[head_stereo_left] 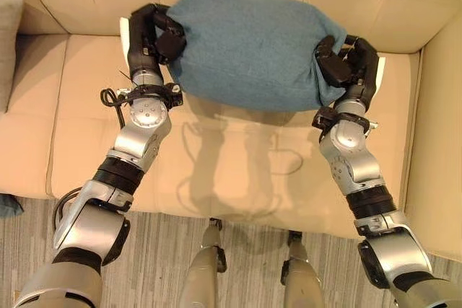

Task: Pick up all the scattered cushions and arrange them neatly on the sofa.

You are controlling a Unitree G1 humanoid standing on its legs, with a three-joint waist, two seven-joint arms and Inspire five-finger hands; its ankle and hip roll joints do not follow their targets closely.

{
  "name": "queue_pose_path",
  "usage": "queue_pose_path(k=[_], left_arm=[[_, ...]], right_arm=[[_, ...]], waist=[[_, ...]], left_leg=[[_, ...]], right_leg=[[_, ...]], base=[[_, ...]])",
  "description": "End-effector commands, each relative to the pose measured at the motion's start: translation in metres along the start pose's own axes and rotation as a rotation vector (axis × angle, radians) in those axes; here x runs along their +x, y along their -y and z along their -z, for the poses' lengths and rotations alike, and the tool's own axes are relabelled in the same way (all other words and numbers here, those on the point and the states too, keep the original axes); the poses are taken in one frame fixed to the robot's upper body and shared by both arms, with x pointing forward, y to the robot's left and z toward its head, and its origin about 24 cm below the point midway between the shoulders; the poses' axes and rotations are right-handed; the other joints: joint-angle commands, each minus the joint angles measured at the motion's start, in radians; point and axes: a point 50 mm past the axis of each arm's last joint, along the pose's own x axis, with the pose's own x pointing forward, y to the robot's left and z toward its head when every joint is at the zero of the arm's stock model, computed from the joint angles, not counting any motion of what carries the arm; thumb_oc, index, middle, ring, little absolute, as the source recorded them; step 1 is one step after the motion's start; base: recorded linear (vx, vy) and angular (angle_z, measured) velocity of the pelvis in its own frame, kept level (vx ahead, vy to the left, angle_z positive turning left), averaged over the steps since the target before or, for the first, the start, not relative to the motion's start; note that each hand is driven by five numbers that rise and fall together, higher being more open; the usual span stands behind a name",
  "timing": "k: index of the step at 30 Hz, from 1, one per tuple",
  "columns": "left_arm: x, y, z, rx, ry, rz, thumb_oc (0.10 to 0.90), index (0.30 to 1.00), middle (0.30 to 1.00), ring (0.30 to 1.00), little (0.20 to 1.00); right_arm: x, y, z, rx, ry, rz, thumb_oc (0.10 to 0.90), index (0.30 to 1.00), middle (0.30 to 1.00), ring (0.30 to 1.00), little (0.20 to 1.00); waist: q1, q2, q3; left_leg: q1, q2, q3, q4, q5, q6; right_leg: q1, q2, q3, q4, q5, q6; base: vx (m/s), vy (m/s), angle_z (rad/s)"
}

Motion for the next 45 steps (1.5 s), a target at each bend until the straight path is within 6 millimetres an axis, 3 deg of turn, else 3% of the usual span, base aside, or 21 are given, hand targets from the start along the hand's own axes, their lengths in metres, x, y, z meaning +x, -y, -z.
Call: queue_pose_path(k=[1, 2, 3, 4, 5, 6, 7, 8, 13, 25, 30, 35, 36, 37, 38, 40, 41, 43, 44, 45], left_arm=[[0.006, 0.003, -0.117, -0.221, 0.501, 0.002, 0.400, 0.300, 0.300, 0.300, 0.300], [0.004, 0.003, -0.125, -0.229, 0.540, 0.006, 0.400, 0.300, 0.300, 0.300, 0.300], [0.004, 0.003, -0.126, -0.230, 0.540, 0.006, 0.400, 0.300, 0.300, 0.300, 0.300], [-0.004, 0.004, -0.148, -0.261, 0.650, 0.013, 0.400, 0.300, 0.300, 0.300, 0.300], [-0.011, 0.002, -0.159, -0.284, 0.716, 0.018, 0.400, 0.300, 0.300, 0.300, 0.300], [-0.012, 0.002, -0.158, -0.283, 0.717, 0.016, 0.400, 0.300, 0.300, 0.300, 0.300], [-0.029, -0.008, -0.175, -0.352, 0.842, 0.017, 0.400, 0.300, 0.300, 0.300, 0.300], [-0.035, -0.013, -0.175, -0.386, 0.868, 0.002, 0.400, 0.300, 0.300, 0.300, 0.300], [-0.060, -0.025, -0.172, -0.543, 0.950, -0.120, 0.400, 0.300, 0.300, 0.300, 0.300], [-0.089, -0.035, -0.204, -0.636, 1.212, -0.116, 0.400, 0.300, 0.300, 0.300, 0.300], [-0.087, -0.037, -0.175, -0.612, 1.092, -0.088, 0.400, 0.300, 0.300, 0.300, 0.300], [-0.033, -0.003, -0.063, -0.420, 0.476, -0.081, 0.400, 0.300, 0.300, 0.300, 0.300], [-0.026, 0.001, -0.050, -0.385, 0.412, -0.083, 0.400, 0.300, 0.300, 0.300, 0.300], [-0.025, 0.001, -0.051, -0.388, 0.415, -0.083, 0.400, 0.300, 0.300, 0.300, 0.300], [-0.009, 0.012, -0.030, -0.294, 0.297, -0.081, 0.400, 0.300, 0.300, 0.300, 0.300], [0.008, 0.017, -0.014, -0.173, 0.192, -0.080, 0.400, 0.300, 0.300, 0.300, 0.300], [0.015, 0.019, -0.007, -0.127, 0.131, -0.083, 0.558, 0.538, 0.538, 0.538, 0.538], [0.023, 0.023, 0.004, -0.058, 0.041, -0.077, 0.588, 0.582, 0.582, 0.582, 0.582], [0.034, 0.021, 0.004, 0.039, -0.004, -0.089, 0.800, 0.900, 0.900, 0.900, 0.900], [0.033, 0.021, 0.011, 0.041, -0.043, -0.091, 0.800, 0.900, 0.900, 0.900, 0.900]], right_arm=[[0.005, 0.001, -0.134, 0.120, 0.628, 0.014, 0.400, 0.300, 0.300, 0.300, 0.300], [0.005, 0.002, -0.147, 0.096, 0.691, 0.018, 0.400, 0.300, 0.300, 0.300, 0.300], [0.005, 0.001, -0.147, 0.096, 0.691, 0.018, 0.400, 0.300, 0.300, 0.300, 0.300], [-0.003, 0.001, -0.176, 0.070, 0.840, 0.031, 0.400, 0.300, 0.300, 0.300, 0.300], [-0.010, 0.003, -0.188, 0.054, 0.917, 0.043, 0.400, 0.300, 0.300, 0.300, 0.300], [-0.010, 0.003, -0.188, 0.053, 0.918, 0.044, 0.400, 0.300, 0.300, 0.300, 0.300], [-0.025, 0.008, -0.208, 0.024, 1.069, 0.083, 0.400, 0.300, 0.300, 0.300, 0.300], [-0.031, 0.010, -0.212, 0.013, 1.120, 0.097, 0.400, 0.300, 0.300, 0.300, 0.300], [-0.051, 0.024, -0.222, -0.078, 1.298, 0.263, 0.400, 0.300, 0.300, 0.300, 0.300], [-0.081, 0.030, -0.234, -0.147, 1.546, 0.403, 0.400, 0.300, 0.300, 0.300, 0.300], [-0.068, 0.043, -0.206, -0.368, 1.441, 0.384, 0.400, 0.300, 0.300, 0.300, 0.300], [-0.004, 0.060, -0.119, -0.771, 0.974, 0.264, 0.400, 0.300, 0.300, 0.300, 0.300], [0.005, 0.062, -0.109, -0.840, 0.924, 0.253, 0.400, 0.300, 0.300, 0.300, 0.300], [0.006, 0.061, -0.110, -0.839, 0.928, 0.254, 0.400, 0.300, 0.300, 0.300, 0.300], [0.022, 0.058, -0.094, -0.927, 0.844, 0.218, 0.400, 0.300, 0.300, 0.300, 0.300], [0.039, 0.049, -0.085, -0.911, 0.739, 0.197, 0.400, 0.300, 0.300, 0.300, 0.300], [0.047, 0.043, -0.080, -0.910, 0.693, 0.188, 0.400, 0.300, 0.300, 0.300, 0.300], [0.055, 0.033, -0.082, -0.882, 0.662, 0.171, 0.400, 0.300, 0.300, 0.300, 0.300], [0.065, 0.021, -0.077, -0.885, 0.578, 0.126, 0.400, 0.300, 0.300, 0.300, 0.300], [0.068, 0.018, -0.074, -0.871, 0.530, 0.107, 0.400, 0.300, 0.300, 0.300, 0.300]], waist=[[0.009, 0.008, -0.127], [0.011, 0.007, -0.126], [0.011, 0.007, -0.126], [0.012, 0.001, -0.129], [0.013, -0.003, -0.132], [0.013, -0.001, -0.133], [0.015, -0.010, -0.143], [0.015, -0.012, -0.148], [0.018, -0.017, -0.169], [0.012, -0.019, -0.194], [0.010, -0.025, -0.191], [0.003, -0.040, -0.163], [0.002, -0.041, -0.155], [0.001, -0.040, -0.153], [-0.002, -0.046, -0.138], [-0.010, -0.045, -0.114], [-0.012, -0.044, -0.104], [-0.015, -0.042, -0.093], [-0.018, -0.042, -0.075], [-0.018, -0.040, -0.068]], left_leg=[[0.033, 0.016, -0.025, 0.001, -0.109, -0.074], [0.026, 0.016, -0.025, 0.001, -0.100, -0.075], [0.025, 0.016, -0.025, 0.001, -0.099, -0.075], [0.017, 0.019, -0.027, 0.001, -0.098, -0.080], [0.016, 0.021, -0.028, 0.001, -0.103, -0.084], [0.009, 0.021, -0.029, 0.001, -0.094, -0.083], [0.006, 0.023, -0.030, 0.001, -0.104, -0.087], [-0.003, 0.023, -0.028, 0.001, -0.095, -0.087], [-0.029, 0.023, -0.034, 0.001, -0.094, -0.088], [-0.056, 0.025, -0.052, 0.001, -0.091, -0.087], [-0.066, 0.024, -0.050, 0.001, -0.092, -0.083], [-0.081, 0.028, -0.042, 0.001, -0.086, -0.081], [-0.083, 0.030, -0.039, 0.001, -0.084, -0.081], [-0.087, 0.029, -0.039, 0.001, -0.078, -0.080], [-0.092, 0.031, -0.039, 0.001, -0.076, -0.083], [-0.109, 0.033, -0.035, 0.001, -0.067, -0.086], [-0.114, 0.033, -0.033, 0.001, -0.065, -0.087], [-0.125, 0.035, -0.031, 0.001, -0.059, -0.089], [-0.140, 0.037, -0.030, 0.001, -0.052, -0.091], [-0.145, 0.037, -0.030, 0.001, -0.049, -0.093]], right_leg=[[-0.028, -0.014, 0.038, 0.012, 0.000, -0.004], [-0.034, -0.013, 0.038, 0.011, 0.006, -0.004], [-0.035, -0.013, 0.038, 0.011, 0.008, -0.004], [-0.043, -0.008, 0.038, 0.009, 0.007, -0.004], [-0.045, -0.006, 0.037, 0.009, 0.000, -0.004], [-0.051, -0.005, 0.037, 0.009, 0.008, -0.004], [-0.054, -0.004, 0.039, 0.009, -0.001, -0.003], [-0.064, -0.005, 0.039, 0.007, 0.008, -0.003], [-0.095, -0.004, 0.042, 0.006, 0.014, -0.003], [-0.126, 0.000, 0.046, 0.016, 0.010, -0.003], [-0.143, -0.001, 0.047, 0.026, 0.009, -0.001], [-0.167, -0.002, 0.047, 0.040, 0.007, -0.001], [-0.171, -0.002, 0.048, 0.042, 0.008, -0.001], [-0.175, -0.003, 0.048, 0.042, 0.014, -0.001], [-0.185, -0.003, 0.048, 0.047, 0.014, 0.001], [-0.204, -0.006, 0.048, 0.049, 0.024, 0.004], [-0.212, -0.007, 0.049, 0.049, 0.028, 0.005], [-0.221, -0.008, 0.048, 0.049, 0.033, 0.006], [-0.236, -0.009, 0.049, 0.046, 0.042, 0.009], [-0.241, -0.007, 0.048, 0.042, 0.045, 0.010]], base=[[-0.02, -0.017, 0.04], [-0.01, -0.019, 0.04], [-0.03, -0.033, 0.03], [0.02, -0.049, 0.02], [0.00, -0.047, 0.00], [0.05, -0.027, -0.01], [0.00, 0.000, 0.00], [0.04, -0.006, -0.03], [0.01, -0.004, -0.08], [0.02, 0.003, -0.04], [0.01, -0.010, 0.16], [-0.05, -0.020, -0.04], [-0.05, -0.008, -0.01], [-0.06, -0.018, -0.03], [-0.07, -0.020, 0.00], [-0.07, -0.009, 0.01], [-0.06, 0.006, -0.02], [-0.05, 0.006, -0.06], [-0.05, 0.014, -0.05], [-0.05, 0.021, -0.03]])
